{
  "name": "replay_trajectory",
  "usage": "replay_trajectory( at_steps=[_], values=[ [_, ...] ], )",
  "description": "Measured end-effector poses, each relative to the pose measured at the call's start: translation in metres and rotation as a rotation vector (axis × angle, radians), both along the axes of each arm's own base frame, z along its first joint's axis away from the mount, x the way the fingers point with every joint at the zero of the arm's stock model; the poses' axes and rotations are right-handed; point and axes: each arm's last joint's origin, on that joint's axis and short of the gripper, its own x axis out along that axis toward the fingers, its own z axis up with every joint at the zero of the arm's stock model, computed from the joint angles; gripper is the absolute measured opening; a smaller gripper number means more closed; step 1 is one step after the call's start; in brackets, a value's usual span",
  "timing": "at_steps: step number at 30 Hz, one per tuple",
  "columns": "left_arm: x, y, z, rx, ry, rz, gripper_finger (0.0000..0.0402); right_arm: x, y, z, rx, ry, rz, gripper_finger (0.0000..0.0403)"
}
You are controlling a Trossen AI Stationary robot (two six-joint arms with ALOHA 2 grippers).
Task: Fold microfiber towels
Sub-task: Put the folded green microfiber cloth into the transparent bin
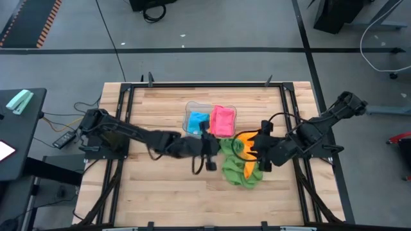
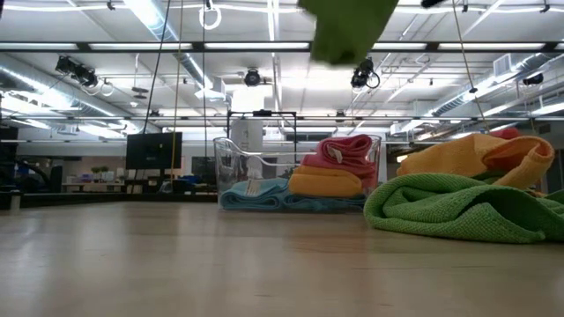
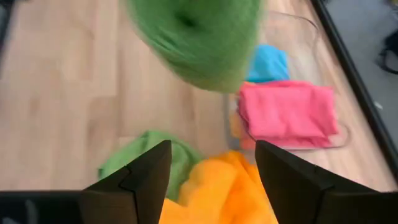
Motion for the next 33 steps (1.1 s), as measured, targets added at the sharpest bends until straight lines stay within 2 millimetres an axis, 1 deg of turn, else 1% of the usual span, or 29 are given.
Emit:
replay_trajectory(
  at_steps=[3, 7, 10, 14, 18, 22, 23, 26, 27, 29, 33],
  values=[
    [0.001, 0.021, -0.011, -0.005, 0.11, 0.027, 0.0035, 0.003, -0.004, -0.006, -0.047, 0.03, -0.05, 0.0248],
    [-0.001, 0.052, -0.024, 0.03, 0.271, 0.078, 0.0026, 0.005, -0.009, -0.006, -0.086, 0.01, -0.106, 0.0264],
    [-0.002, 0.073, -0.028, 0.102, 0.354, 0.096, 0.0035, 0.005, -0.011, -0.005, -0.126, -0.013, -0.143, 0.0268],
    [-0.008, 0.093, -0.034, 0.284, 0.535, 0.049, 0.0037, 0.005, -0.011, -0.004, -0.156, -0.032, -0.165, 0.0268],
    [-0.013, 0.102, -0.039, 0.504, 0.699, -0.07, 0.0024, 0.005, -0.011, -0.004, -0.16, -0.035, -0.168, 0.0268],
    [-0.02, 0.109, -0.045, 0.736, 0.894, -0.243, 0.0028, 0.004, -0.01, -0.004, -0.151, -0.045, -0.175, 0.0268],
    [-0.022, 0.111, -0.047, 0.796, 0.945, -0.295, 0.0033, 0.004, -0.01, -0.004, -0.153, -0.048, -0.178, 0.0268],
    [-0.029, 0.112, -0.055, 1.019, 1.137, -0.537, 0.0043, 0.004, -0.01, -0.004, -0.153, -0.049, -0.179, 0.0268],
    [-0.03, 0.113, -0.056, 1.061, 1.165, -0.584, 0.0044, 0.004, -0.01, -0.004, -0.153, -0.049, -0.18, 0.0268],
    [-0.028, 0.118, -0.056, 1.103, 1.166, -0.605, 0.0042, 0.004, -0.01, -0.004, -0.148, -0.053, -0.188, 0.0268],
    [-0.027, 0.135, -0.062, 1.156, 1.225, -0.674, 0.0022, 0.004, -0.01, -0.003, -0.147, -0.067, -0.21, 0.0268]
  ],
)
